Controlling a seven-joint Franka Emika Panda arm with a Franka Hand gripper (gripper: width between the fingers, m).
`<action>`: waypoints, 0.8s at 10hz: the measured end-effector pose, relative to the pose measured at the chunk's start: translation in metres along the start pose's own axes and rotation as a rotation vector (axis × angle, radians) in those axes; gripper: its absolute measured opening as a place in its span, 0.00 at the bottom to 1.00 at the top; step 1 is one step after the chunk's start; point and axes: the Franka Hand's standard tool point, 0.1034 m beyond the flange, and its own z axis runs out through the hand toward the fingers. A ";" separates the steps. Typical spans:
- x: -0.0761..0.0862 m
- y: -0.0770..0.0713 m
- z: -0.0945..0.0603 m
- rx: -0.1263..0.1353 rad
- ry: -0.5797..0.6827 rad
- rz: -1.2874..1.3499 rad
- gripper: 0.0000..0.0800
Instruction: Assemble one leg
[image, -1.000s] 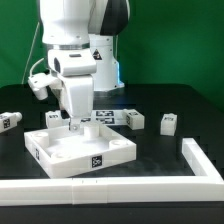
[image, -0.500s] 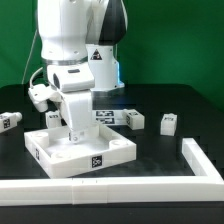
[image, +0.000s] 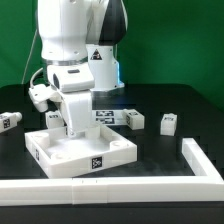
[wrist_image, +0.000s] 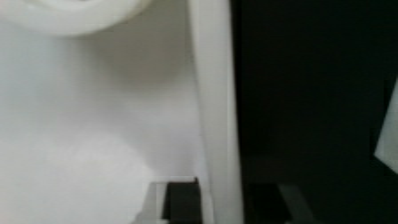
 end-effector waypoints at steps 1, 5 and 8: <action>0.000 0.000 0.000 -0.001 0.000 0.000 0.08; 0.000 0.000 0.000 -0.001 0.000 0.000 0.08; 0.000 0.001 0.000 -0.002 0.000 -0.002 0.08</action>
Offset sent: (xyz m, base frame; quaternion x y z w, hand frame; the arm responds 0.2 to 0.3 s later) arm 0.0000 0.0000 0.0000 0.0000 0.0000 0.0000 1.0000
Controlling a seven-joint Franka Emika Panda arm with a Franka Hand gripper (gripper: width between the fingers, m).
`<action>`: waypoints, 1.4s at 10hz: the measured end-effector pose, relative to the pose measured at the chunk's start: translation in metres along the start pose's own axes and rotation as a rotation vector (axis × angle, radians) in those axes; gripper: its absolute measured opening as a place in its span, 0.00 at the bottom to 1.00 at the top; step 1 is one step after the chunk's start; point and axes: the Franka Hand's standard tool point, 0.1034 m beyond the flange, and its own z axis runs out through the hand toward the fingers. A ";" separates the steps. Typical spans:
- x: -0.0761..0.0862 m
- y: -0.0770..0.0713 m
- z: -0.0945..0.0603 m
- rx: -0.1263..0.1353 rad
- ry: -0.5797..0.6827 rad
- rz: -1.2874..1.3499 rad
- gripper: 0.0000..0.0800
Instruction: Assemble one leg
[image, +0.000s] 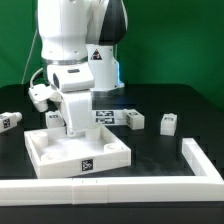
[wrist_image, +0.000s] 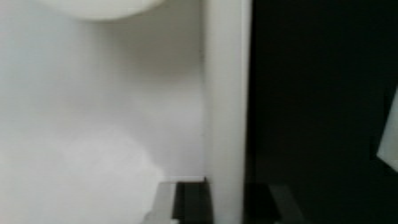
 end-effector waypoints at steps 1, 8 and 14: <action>0.004 0.003 -0.001 -0.003 0.000 -0.001 0.08; 0.101 0.072 -0.002 -0.042 0.018 0.303 0.08; 0.119 0.100 -0.004 -0.068 0.022 0.328 0.08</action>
Offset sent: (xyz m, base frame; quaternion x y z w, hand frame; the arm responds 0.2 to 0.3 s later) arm 0.0135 0.0577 -0.0086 -0.0047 0.0010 0.0713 0.9974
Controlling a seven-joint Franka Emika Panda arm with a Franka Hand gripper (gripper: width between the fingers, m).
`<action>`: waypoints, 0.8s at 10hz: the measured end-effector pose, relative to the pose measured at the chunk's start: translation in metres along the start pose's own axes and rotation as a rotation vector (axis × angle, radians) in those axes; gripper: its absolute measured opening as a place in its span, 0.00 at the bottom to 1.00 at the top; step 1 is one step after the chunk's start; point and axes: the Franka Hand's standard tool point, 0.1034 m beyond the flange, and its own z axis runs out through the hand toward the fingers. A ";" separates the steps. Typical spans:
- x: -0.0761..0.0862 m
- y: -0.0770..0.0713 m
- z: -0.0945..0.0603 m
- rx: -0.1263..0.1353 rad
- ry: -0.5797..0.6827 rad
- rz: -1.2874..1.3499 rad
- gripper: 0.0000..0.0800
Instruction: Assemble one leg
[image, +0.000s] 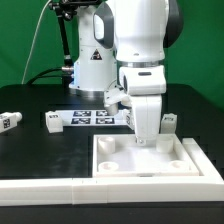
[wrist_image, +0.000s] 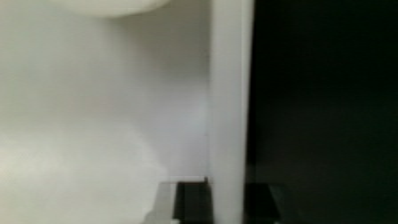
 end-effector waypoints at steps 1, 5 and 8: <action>0.004 0.001 0.000 -0.001 0.001 -0.003 0.08; 0.006 0.000 0.000 0.002 -0.001 -0.007 0.08; 0.006 0.000 0.000 0.002 -0.001 -0.007 0.47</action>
Offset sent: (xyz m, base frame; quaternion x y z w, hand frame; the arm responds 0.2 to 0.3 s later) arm 0.0000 0.0000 0.0000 0.0000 0.0000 0.0000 1.0000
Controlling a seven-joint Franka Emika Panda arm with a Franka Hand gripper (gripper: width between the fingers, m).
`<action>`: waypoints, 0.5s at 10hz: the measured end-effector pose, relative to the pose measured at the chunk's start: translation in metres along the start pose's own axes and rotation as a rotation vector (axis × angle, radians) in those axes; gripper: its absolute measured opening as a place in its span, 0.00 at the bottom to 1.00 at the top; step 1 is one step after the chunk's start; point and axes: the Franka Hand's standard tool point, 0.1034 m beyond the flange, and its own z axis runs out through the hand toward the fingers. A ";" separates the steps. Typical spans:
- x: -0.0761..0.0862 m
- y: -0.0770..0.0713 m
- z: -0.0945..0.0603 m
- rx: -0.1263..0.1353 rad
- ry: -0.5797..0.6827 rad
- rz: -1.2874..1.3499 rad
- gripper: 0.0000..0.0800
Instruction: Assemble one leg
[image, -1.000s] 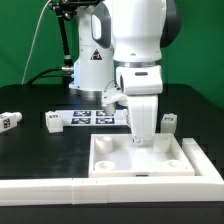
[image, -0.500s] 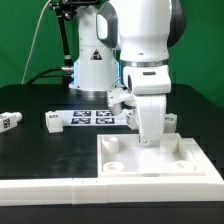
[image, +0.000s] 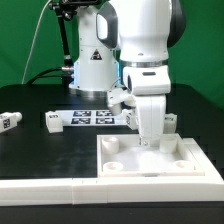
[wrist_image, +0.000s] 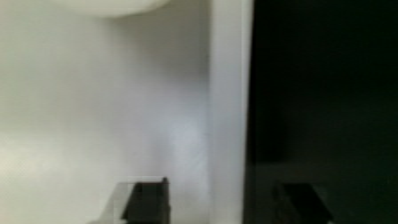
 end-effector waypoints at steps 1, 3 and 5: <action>0.000 0.000 0.000 0.000 0.000 0.000 0.47; 0.000 0.000 0.000 0.000 0.000 0.000 0.78; 0.000 0.000 0.000 0.000 0.000 0.000 0.80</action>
Offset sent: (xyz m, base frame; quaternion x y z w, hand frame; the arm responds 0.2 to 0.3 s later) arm 0.0000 0.0000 0.0000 0.0000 0.0000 0.0000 1.0000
